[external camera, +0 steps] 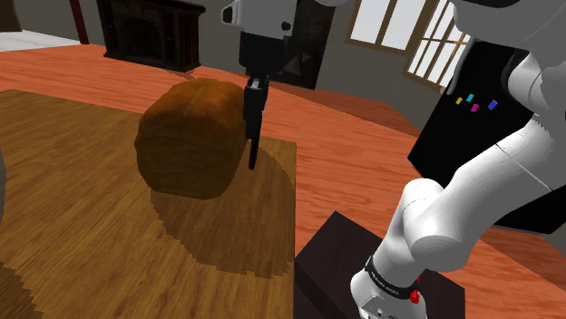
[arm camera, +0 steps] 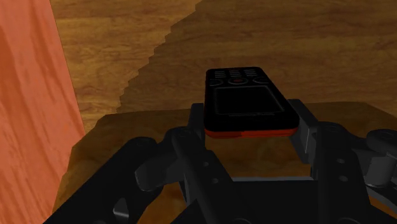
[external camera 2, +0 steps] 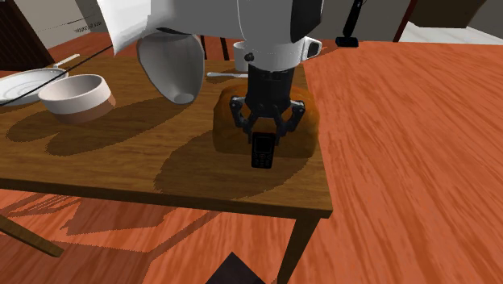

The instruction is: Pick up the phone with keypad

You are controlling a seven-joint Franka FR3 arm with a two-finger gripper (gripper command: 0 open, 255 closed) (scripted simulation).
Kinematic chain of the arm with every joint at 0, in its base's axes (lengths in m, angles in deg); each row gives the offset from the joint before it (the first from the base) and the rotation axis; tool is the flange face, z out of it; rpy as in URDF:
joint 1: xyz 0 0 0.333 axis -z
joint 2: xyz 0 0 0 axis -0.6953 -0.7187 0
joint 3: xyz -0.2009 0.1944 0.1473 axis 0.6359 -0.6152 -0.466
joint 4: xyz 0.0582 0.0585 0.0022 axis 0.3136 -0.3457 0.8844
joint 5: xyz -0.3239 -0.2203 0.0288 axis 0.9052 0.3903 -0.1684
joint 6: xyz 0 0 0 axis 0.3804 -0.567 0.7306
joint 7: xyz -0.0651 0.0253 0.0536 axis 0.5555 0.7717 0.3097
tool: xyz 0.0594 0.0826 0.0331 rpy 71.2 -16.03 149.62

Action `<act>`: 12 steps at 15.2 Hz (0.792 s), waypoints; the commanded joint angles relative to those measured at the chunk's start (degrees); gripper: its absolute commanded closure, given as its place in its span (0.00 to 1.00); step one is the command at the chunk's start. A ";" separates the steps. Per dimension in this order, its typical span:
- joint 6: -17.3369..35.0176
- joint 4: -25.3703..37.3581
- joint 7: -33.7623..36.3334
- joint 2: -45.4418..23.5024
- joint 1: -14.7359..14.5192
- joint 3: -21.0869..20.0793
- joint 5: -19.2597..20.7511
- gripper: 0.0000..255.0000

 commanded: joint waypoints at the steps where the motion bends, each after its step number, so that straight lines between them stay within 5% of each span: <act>1: -0.04 -0.09 0.01 -0.05 -0.03 -0.04 -0.05 1.00; 12: -7.74 10.11 0.85 -2.55 0.13 -0.01 0.39 1.00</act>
